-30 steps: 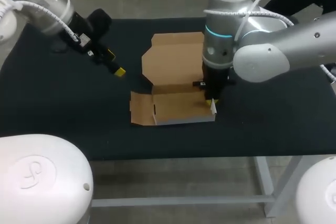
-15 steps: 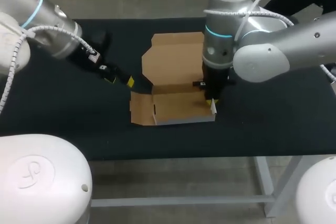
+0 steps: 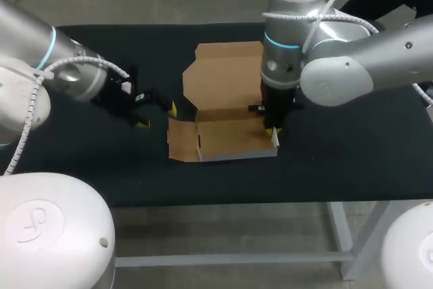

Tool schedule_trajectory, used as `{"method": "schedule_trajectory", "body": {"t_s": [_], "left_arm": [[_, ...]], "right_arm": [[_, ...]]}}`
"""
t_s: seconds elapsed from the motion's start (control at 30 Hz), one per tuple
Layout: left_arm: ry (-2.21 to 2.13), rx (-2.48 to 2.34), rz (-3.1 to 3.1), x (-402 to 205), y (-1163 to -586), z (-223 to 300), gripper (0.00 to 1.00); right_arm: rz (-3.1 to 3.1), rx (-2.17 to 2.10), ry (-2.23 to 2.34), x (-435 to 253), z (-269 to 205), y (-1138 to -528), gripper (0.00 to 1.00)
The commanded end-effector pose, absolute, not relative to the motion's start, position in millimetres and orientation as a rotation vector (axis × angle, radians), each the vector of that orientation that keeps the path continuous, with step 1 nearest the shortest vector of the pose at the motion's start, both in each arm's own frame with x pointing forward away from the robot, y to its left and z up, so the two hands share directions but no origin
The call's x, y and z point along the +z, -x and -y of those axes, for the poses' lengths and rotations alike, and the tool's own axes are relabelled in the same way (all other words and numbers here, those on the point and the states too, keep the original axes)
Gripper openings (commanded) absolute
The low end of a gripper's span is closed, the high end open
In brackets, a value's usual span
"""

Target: Assemble the packaging by folding the flat box into shape, placing the metal phone stand inside, and closing the box properly

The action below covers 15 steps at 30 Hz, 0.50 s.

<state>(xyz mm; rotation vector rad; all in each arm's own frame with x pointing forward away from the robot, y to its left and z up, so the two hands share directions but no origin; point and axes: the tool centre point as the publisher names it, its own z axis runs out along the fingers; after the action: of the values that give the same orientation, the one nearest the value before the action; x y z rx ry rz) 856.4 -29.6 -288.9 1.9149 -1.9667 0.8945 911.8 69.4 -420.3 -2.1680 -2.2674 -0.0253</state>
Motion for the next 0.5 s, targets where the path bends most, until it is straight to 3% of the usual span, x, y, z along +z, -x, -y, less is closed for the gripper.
{"method": "schedule_trajectory", "body": {"t_s": [0.03,0.4,0.5], "left_arm": [[-2.12,0.857,1.692,-290,-854,32,1.0],[-1.786,0.771,1.97,-299,-863,19,1.0],[-1.725,0.778,1.993,-306,-868,16,0.85]], "right_arm": [[2.267,-0.018,2.168,-420,-70,-913,0.0],[2.267,-0.018,2.168,-420,-70,-913,0.0],[2.267,-0.018,2.168,-420,-70,-913,0.0]]}}
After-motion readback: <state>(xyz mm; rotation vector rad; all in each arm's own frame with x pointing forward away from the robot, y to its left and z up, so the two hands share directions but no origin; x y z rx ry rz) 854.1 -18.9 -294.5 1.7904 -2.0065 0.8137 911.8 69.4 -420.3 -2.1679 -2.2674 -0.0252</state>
